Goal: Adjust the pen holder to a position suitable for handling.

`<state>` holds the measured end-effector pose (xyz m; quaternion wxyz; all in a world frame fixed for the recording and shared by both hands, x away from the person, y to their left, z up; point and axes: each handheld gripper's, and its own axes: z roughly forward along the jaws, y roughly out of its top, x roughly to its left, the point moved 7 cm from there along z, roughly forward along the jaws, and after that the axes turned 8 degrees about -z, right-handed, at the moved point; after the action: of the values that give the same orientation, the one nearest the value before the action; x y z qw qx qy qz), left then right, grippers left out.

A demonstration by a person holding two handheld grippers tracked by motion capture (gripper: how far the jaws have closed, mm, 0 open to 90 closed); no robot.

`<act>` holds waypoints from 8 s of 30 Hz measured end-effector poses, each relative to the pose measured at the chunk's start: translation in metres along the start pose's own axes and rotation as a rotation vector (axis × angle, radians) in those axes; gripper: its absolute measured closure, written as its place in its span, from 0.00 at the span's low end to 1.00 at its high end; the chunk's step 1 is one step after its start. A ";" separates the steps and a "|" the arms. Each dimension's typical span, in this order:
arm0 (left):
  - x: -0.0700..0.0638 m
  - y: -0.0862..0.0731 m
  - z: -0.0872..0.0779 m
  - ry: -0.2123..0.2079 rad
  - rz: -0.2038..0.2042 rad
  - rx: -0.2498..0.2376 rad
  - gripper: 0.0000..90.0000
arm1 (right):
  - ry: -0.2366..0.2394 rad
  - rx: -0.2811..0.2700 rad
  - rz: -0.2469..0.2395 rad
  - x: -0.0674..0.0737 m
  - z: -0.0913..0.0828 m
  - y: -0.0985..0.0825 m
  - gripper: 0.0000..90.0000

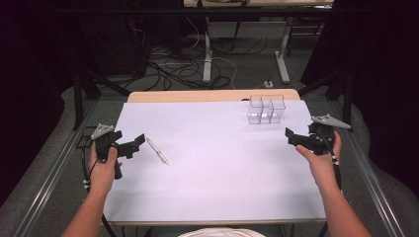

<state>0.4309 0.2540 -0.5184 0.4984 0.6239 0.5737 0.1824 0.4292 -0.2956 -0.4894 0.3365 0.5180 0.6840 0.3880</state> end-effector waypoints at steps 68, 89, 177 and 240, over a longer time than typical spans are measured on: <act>0.009 -0.003 -0.007 0.032 0.001 0.012 0.01 | -0.019 0.155 -0.069 -0.021 0.119 0.079 0.56; 0.012 -0.005 -0.009 0.046 -0.007 0.016 0.01 | -0.019 0.239 -0.015 -0.029 0.147 0.058 0.76; 0.009 -0.005 -0.006 0.036 -0.002 0.019 0.01 | 0.061 0.461 0.067 0.079 0.126 0.045 1.00; 0.006 -0.004 -0.004 0.031 0.010 0.018 0.01 | 0.280 0.543 -0.021 0.166 0.083 0.008 0.96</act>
<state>0.4268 0.2605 -0.5222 0.4829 0.6284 0.5797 0.1895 0.4648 -0.1187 -0.5309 0.0923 0.5233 0.8078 0.2550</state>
